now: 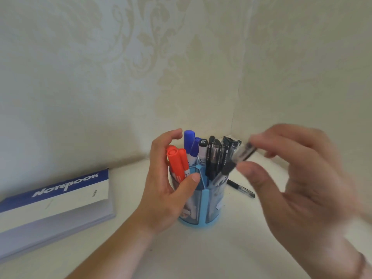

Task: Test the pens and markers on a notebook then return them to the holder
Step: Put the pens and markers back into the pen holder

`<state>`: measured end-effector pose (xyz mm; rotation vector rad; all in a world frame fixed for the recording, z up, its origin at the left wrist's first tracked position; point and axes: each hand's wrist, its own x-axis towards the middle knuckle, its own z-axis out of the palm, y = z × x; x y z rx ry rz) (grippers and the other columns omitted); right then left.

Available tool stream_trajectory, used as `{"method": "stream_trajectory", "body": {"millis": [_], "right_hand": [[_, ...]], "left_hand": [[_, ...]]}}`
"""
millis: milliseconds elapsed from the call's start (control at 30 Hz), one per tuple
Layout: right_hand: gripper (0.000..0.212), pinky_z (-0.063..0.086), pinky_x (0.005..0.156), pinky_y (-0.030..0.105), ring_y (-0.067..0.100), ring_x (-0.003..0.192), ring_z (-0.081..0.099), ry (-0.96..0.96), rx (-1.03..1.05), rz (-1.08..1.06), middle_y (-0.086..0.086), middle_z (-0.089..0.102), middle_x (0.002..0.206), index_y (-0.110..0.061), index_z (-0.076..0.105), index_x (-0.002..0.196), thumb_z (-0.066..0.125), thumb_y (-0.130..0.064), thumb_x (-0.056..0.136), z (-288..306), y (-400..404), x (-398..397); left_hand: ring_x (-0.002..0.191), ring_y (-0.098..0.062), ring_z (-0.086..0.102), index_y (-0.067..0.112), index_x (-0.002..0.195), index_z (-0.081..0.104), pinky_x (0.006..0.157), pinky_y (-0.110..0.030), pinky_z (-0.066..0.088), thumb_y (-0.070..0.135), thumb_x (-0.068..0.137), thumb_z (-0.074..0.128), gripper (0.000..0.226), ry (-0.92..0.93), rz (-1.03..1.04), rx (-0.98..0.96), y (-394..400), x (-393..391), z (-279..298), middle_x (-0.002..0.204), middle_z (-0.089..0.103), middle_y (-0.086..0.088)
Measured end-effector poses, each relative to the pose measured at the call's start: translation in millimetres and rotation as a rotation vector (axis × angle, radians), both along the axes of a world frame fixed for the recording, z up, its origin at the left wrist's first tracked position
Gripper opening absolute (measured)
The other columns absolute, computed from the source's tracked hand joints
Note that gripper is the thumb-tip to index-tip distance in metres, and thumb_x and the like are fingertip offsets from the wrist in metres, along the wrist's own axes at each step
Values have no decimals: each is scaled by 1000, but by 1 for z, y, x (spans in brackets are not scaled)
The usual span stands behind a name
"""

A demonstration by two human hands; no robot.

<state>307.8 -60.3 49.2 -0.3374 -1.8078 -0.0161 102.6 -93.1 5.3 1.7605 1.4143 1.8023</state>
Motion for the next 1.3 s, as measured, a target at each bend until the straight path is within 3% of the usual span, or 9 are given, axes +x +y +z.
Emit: {"method": "stream_trajectory", "body": {"millis": [167, 333, 467, 533, 700, 800, 867, 1067, 1300], "right_hand": [[31, 35, 99, 39, 31, 122, 35, -319, -57, -124, 5, 46, 137, -30, 67, 119, 57, -39, 91, 2, 14, -19], [13, 43, 67, 23, 9, 82, 56, -41, -459, -108, -13, 60, 102, -41, 61, 98, 62, -31, 89, -7, 51, 3], [30, 46, 79, 28, 5, 89, 53, -785, -787, -499, -16, 58, 103, -39, 63, 100, 62, -59, 78, -46, 83, 12], [30, 48, 85, 32, 10, 97, 54, -915, -878, -498, -14, 56, 105, -39, 64, 99, 65, -60, 77, -53, 85, 9], [13, 47, 63, 21, 7, 71, 59, -567, -817, -492, -12, 66, 80, -33, 65, 72, 74, -39, 79, -36, 94, 19], [10, 44, 56, 15, 10, 64, 61, 115, -835, -72, 0, 72, 73, -26, 74, 75, 80, -34, 72, -10, 86, 32], [25, 48, 57, 21, 17, 74, 63, 347, -774, 247, -1, 74, 81, -25, 75, 87, 76, -44, 72, 3, 73, 36], [31, 45, 59, 24, 20, 70, 57, 414, -604, 494, -5, 64, 87, -23, 62, 107, 65, -46, 86, 10, 36, 17], [26, 50, 70, 29, 23, 74, 63, 443, -497, 403, -6, 70, 90, -25, 60, 109, 65, -39, 87, 11, 16, -9]], "left_hand": [[102, -21, 52, 26, 136, 37, 91, -21, 42, 29, 77, 61, 64, 24, 14, 20, 2, -1, -1, 116, 50, -3], [95, -24, 51, 28, 134, 38, 86, -11, 42, 17, 77, 65, 64, -19, -14, 11, 3, 0, -2, 94, 46, -9], [99, -10, 55, 25, 135, 38, 87, -9, 40, 27, 76, 61, 64, -8, -28, 13, 2, 1, 0, 103, 48, 3], [101, -8, 55, 26, 135, 37, 89, -10, 40, 29, 76, 61, 64, -1, -19, 5, 2, -1, 0, 108, 49, 0], [99, -15, 54, 27, 135, 37, 90, -12, 40, 30, 76, 61, 64, -38, -30, -7, 2, -1, 0, 100, 47, -3], [103, -8, 55, 26, 136, 36, 88, -10, 40, 27, 77, 63, 65, -31, -33, -14, 0, -1, 0, 109, 47, -2], [101, -1, 55, 24, 137, 34, 84, -8, 42, 16, 79, 65, 66, -31, -39, -26, 0, 0, 1, 114, 48, -1], [107, 6, 56, 17, 137, 31, 80, -7, 46, 5, 79, 61, 67, -67, -98, -52, -1, 3, 4, 124, 47, -2], [106, 6, 56, 13, 139, 28, 80, -6, 46, 21, 79, 66, 72, -62, -131, -38, -1, 5, 6, 117, 49, 32]]}}
